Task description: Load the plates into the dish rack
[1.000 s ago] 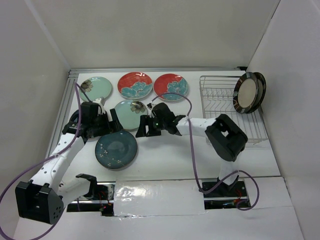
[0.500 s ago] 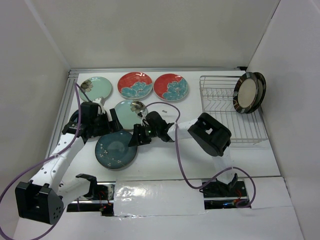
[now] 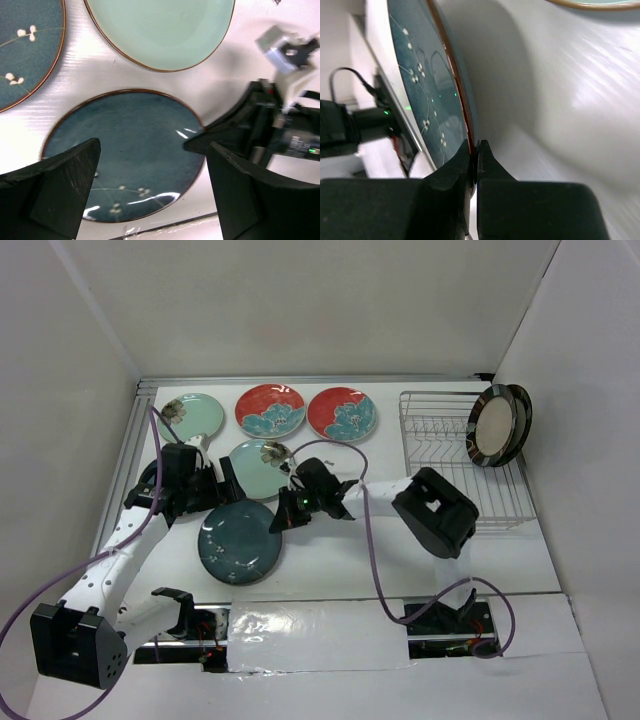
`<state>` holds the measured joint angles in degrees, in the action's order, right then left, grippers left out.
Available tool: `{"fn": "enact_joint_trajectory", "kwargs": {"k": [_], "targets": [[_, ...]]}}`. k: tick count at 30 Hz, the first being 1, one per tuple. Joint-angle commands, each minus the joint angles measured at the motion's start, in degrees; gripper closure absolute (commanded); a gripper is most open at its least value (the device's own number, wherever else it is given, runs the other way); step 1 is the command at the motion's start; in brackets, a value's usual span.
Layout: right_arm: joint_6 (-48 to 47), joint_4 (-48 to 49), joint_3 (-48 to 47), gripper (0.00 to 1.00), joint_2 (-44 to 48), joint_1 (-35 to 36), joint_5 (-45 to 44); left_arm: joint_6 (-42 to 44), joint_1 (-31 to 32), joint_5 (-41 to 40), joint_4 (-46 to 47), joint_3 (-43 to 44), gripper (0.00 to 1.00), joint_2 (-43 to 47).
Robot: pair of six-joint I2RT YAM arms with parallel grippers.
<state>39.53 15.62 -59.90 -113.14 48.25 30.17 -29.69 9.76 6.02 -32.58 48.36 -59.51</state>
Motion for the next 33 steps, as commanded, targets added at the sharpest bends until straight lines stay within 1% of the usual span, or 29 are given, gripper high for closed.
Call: {"fn": "enact_joint_trajectory", "kwargs": {"k": [1,2,4,5,8,10,13,14,16,17,19,20,21,23,24,26,27,29,30,31,33], "targets": [[-12.88,-17.87,-3.37,1.00,8.27,-2.89,-6.69,1.66,-0.35,-0.05,1.20,-0.11,0.01,0.97],[-15.77,-23.64,-5.38,1.00,9.77,-4.38,-6.71,1.66,-0.35,-0.05,1.20,-0.11,0.01,0.97],[-18.33,-28.95,-7.33,1.00,14.16,-6.14,-8.19,1.66,-0.35,-0.05,1.20,-0.11,0.01,0.97],[-20.61,-33.41,-9.25,1.00,15.74,-7.98,-8.98,1.66,-0.35,0.48,1.90,-0.11,0.01,1.49],[-23.52,-39.58,-12.86,1.00,23.04,-10.88,-13.29,1.66,-0.35,1.88,2.43,-0.11,0.01,1.50],[-24.84,-42.50,-15.41,1.00,27.35,-14.57,-15.66,1.66,-0.35,1.89,2.43,-0.11,0.01,0.97],[-28.09,-47.60,-21.30,1.00,30.43,-18.01,-23.38,1.66,-0.35,2.42,2.43,-0.11,0.01,0.44],[-28.89,-48.30,-22.53,1.00,32.26,-18.71,-27.58,1.66,-0.35,2.42,2.43,-0.11,0.01,0.44],[-30.73,-48.31,-24.73,1.00,34.29,-21.25,-31.21,1.66,-0.35,2.42,2.43,-0.11,0.01,0.44],[-31.44,-47.62,-24.74,1.00,36.39,-21.96,-35.49,1.66,-0.35,2.42,2.43,-0.11,0.01,0.44],[-33.81,-45.42,-25.44,1.00,39.12,-24.60,-40.00,1.66,-0.35,2.42,2.43,-0.11,0.01,-0.08],[-35.64,-43.24,-25.44,1.00,40.10,-26.26,-44.54,1.66,-0.35,3.02,2.43,-0.11,0.01,-0.08],[-36.71,-42.00,-25.44,1.00,40.89,-27.15,-46.85,1.66,-0.35,3.03,2.43,-0.11,0.01,-0.08],[-38.38,-39.27,-24.31,1.00,43.25,-28.90,-53.16,1.66,-0.35,3.03,2.43,-0.11,0.01,-0.70],[-39.34,-36.04,-23.69,1.00,44.05,-29.78,-55.38,1.66,-0.35,3.03,2.43,-0.11,0.01,-0.70],[-42.59,-32.51,-21.32,1.00,46.16,-32.59,-59.77,1.66,-0.35,3.03,2.43,-0.11,0.01,-0.70],[-43.82,-29.10,-19.83,1.00,46.78,-33.56,-60.75,1.66,-0.35,3.03,2.43,-0.11,0.01,-0.70],[-47.34,-26.00,-18.51,1.00,47.48,-36.37,-62.33,1.66,-0.35,3.56,2.43,-0.11,0.01,-1.23],[-48.48,-22.94,-17.19,1.00,47.49,-37.34,-63.12,1.66,-0.35,3.56,2.43,-0.11,0.01,-1.23],[-50.84,-21.52,-16.57,1.00,48.01,-39.61,-63.65,1.66,-0.35,3.56,2.43,-0.11,0.01,-1.23],[-52.44,-19.93,-15.96,1.00,47.15,-42.26,-62.62,1.66,-0.35,3.56,2.43,-0.11,0.01,-1.84]]}}
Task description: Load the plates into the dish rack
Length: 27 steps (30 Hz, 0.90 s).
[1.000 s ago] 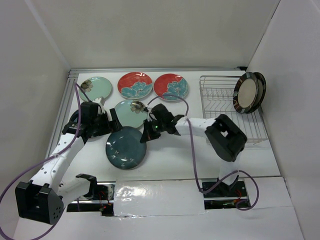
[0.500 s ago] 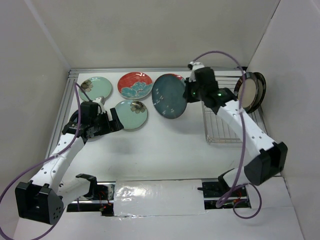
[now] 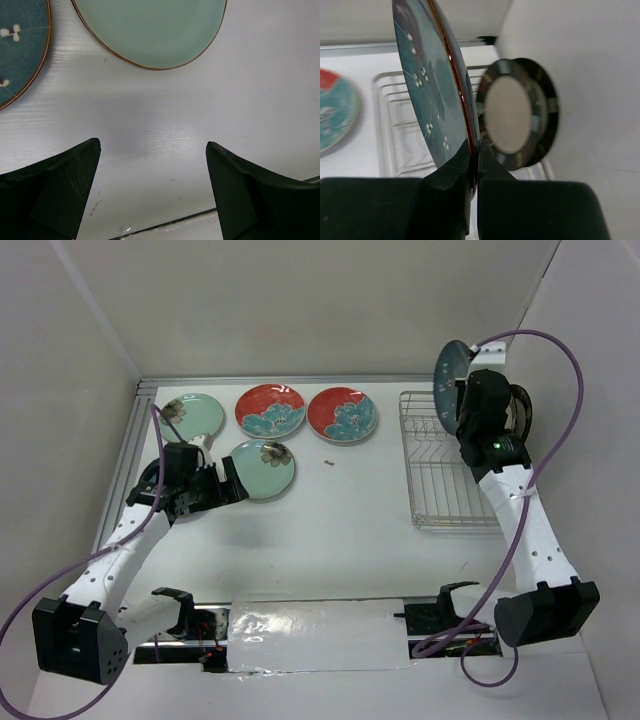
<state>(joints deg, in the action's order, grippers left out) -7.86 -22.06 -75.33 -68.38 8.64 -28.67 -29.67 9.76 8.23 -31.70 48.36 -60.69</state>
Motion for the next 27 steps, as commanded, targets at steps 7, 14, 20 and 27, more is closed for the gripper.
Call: {"fn": "enact_joint_trajectory", "kwargs": {"k": [7,14,20,27], "targets": [[-6.91,22.24,1.94,1.00,-1.57,-14.52,2.55,1.63,-0.35,1.35,2.08,-0.11,0.01,-1.19],[-6.30,25.13,4.40,1.00,-5.00,-21.56,10.64,1.63,-0.88,1.35,2.08,-0.11,0.01,-1.72],[-4.27,27.34,7.82,1.00,-6.85,-22.79,13.81,1.63,-0.88,2.49,2.08,-0.11,0.01,-3.56],[-4.89,30.31,12.83,1.00,-7.91,-23.32,14.34,1.63,-1.41,2.49,2.08,-0.11,0.01,-3.56]]}}
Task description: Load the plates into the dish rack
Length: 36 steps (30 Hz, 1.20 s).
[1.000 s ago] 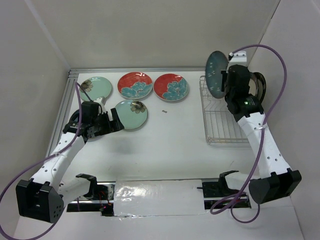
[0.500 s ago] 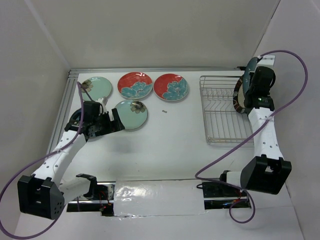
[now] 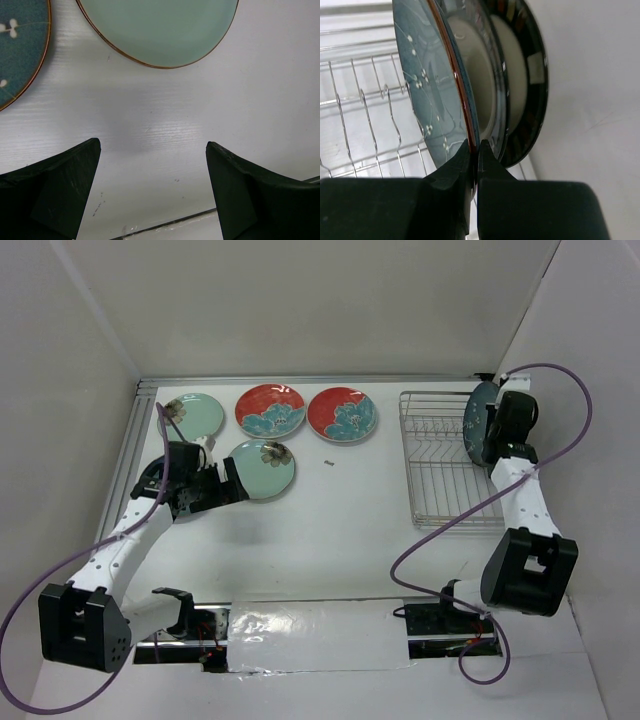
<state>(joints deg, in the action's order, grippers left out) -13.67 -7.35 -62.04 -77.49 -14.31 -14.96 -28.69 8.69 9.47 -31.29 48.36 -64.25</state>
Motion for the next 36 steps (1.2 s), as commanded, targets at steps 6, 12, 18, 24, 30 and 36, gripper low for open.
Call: {"fn": "enact_joint_trajectory", "kwargs": {"k": [6,12,18,24,30,36], "targets": [[0.93,15.54,0.25,1.00,-0.82,-0.37,2.74,0.65,-0.87,2.47,2.20,-0.11,0.01,-1.05],[3.65,13.60,-1.23,0.95,-4.59,0.33,4.94,0.12,-3.50,3.09,2.72,-0.11,0.01,-2.11],[7.95,9.29,-5.89,0.47,-7.58,4.19,1.43,-1.72,-8.24,6.17,4.48,-0.11,0.01,-4.65],[14.28,3.15,-14.94,0.31,-9.60,11.66,0.98,-6.81,-14.92,13.81,7.12,-0.81,0.01,-8.52],[18.41,-0.03,-21.63,0.29,-14.43,21.68,8.44,-15.50,-21.69,16.89,11.42,-5.90,0.01,-5.81],[21.05,2.87,-22.15,0.29,-19.70,26.86,15.04,-20.79,-27.75,16.10,11.96,-11.53,0.02,-0.35]]}}
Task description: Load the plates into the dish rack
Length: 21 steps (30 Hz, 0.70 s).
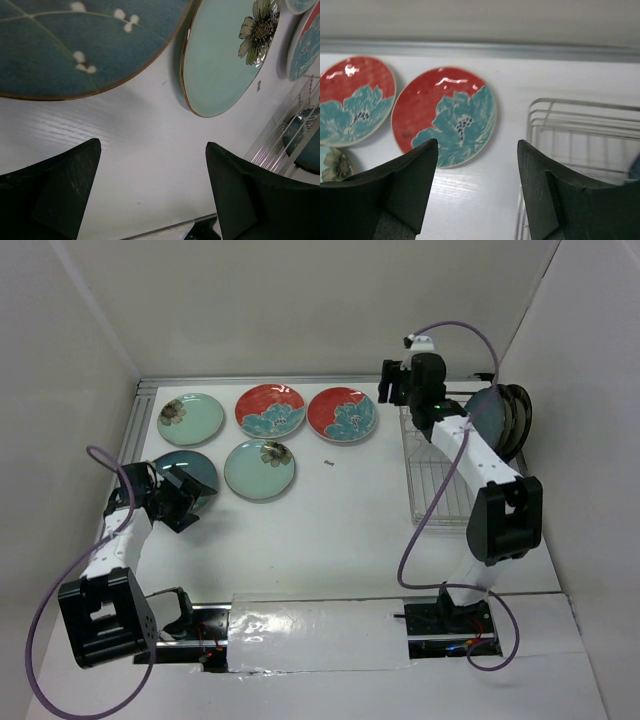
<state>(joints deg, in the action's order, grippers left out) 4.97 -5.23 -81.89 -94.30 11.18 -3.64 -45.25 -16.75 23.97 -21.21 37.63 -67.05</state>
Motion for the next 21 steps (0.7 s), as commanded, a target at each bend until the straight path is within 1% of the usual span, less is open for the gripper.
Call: {"fn": "enact_joint_trajectory", "kwargs": {"k": [1,4,7,8,9,11,12,15,16,17,18,21], "targets": [[2.41,0.75,-2.92,0.29,-4.47,1.91,3.73,-4.23,-3.01,0.74,0.75,-1.58,0.02,3.32],[2.41,1.36,-4.69,0.28,-6.94,2.53,3.73,-5.54,-5.74,0.73,0.03,-3.69,0.03,5.52],[4.16,2.50,-6.87,0.28,-8.70,2.01,7.15,-7.20,-8.38,0.73,1.34,-7.12,0.03,6.66],[4.86,2.51,-7.40,0.28,-9.92,2.00,8.02,-7.22,-9.25,1.78,2.48,-8.35,0.05,6.67],[4.87,2.51,-7.93,0.28,-10.55,2.00,9.34,-8.17,-11.09,4.14,5.80,-11.06,0.05,6.67],[5.40,2.51,-9.17,0.28,-11.69,2.00,10.66,-10.45,-12.51,5.56,9.59,-13.62,0.06,6.67],[5.40,2.51,-9.95,0.28,-12.74,2.00,11.71,-11.16,-13.04,5.57,13.18,-15.72,0.08,6.67],[5.40,3.13,-11.10,0.28,-14.32,2.00,13.91,-13.10,-15.93,5.04,17.60,-18.89,0.12,5.44],[5.92,3.65,-11.62,0.28,-15.03,2.00,14.53,-14.15,-17.42,5.04,20.65,-20.65,0.15,4.91],[5.93,3.65,-11.63,0.28,-15.03,2.00,14.54,-14.77,-17.44,5.04,22.42,-20.66,0.15,4.91],[5.93,3.65,-11.63,0.28,-15.73,2.00,15.41,-15.64,-19.26,5.04,24.27,-22.49,0.16,4.21],[6.54,4.27,-12.24,0.28,-16.87,2.00,16.73,-19.16,-21.65,6.44,31.83,-25.05,0.20,3.50]]}}
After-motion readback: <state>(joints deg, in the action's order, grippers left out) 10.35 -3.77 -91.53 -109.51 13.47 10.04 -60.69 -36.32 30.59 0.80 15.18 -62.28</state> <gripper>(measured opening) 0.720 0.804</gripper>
